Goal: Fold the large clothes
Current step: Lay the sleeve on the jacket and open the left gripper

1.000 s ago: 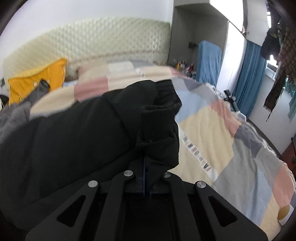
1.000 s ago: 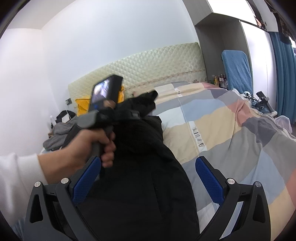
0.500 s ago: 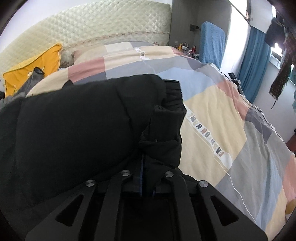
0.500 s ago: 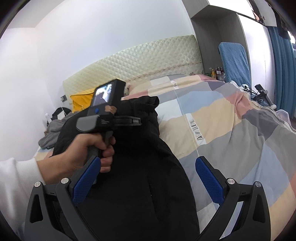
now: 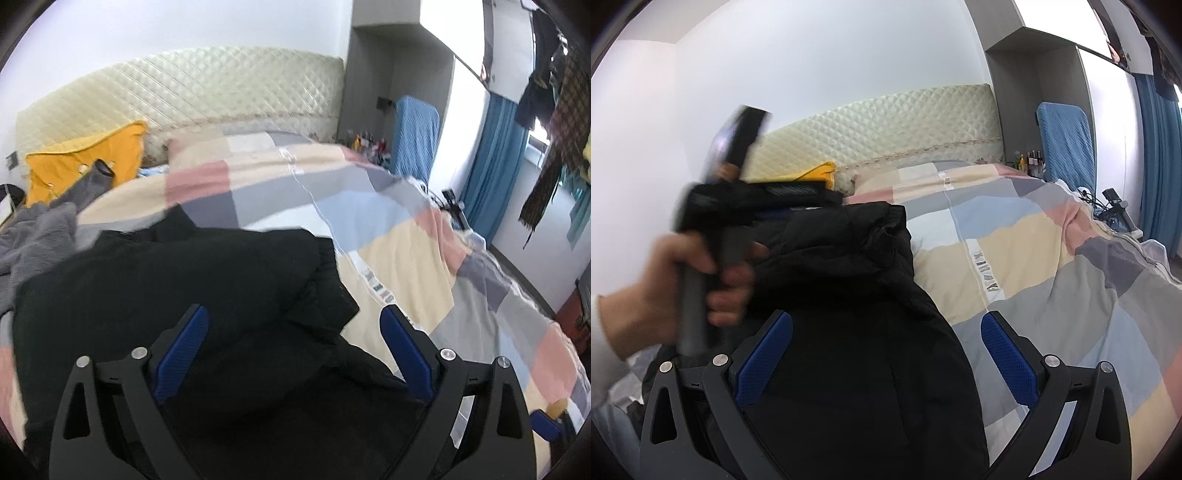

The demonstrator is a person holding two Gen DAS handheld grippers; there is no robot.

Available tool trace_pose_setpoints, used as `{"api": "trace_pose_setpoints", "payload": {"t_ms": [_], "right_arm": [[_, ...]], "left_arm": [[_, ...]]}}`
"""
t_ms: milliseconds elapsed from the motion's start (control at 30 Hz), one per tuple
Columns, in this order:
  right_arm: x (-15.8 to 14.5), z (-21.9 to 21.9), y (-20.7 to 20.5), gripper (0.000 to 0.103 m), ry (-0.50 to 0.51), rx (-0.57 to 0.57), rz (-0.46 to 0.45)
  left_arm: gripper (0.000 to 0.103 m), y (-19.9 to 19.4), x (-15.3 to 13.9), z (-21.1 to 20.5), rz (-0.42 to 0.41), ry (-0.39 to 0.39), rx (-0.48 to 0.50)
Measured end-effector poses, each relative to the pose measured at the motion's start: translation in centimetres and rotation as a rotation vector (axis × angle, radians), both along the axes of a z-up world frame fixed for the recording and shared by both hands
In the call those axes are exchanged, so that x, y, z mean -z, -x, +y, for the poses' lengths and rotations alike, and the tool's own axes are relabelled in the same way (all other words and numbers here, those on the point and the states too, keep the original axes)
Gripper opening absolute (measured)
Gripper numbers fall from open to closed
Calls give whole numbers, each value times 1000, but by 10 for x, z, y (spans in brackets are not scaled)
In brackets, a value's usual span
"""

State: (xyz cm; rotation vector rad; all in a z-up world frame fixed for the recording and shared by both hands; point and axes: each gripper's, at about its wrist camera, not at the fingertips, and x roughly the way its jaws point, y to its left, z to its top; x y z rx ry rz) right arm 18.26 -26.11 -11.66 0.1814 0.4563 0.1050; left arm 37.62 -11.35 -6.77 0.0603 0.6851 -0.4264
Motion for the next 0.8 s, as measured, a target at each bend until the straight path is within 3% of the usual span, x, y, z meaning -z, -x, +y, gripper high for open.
{"api": "trace_pose_setpoints", "payload": {"t_ms": [267,467,600,800], "right_arm": [[-7,11,5,103,26,-16,-25],[-8,19,1,103,32,-31,-17],[-8,24,-4,103,26,-38,-8],[-4,31,-24,103,33,-50,22]], "left_arm": [[94,46,-35,84,-21,62,-107],[94,76,-40,133,-56,31,-187],[94,80,-23,164,-78,2,-252],[94,66,29,207,-3,-14,-344]]}}
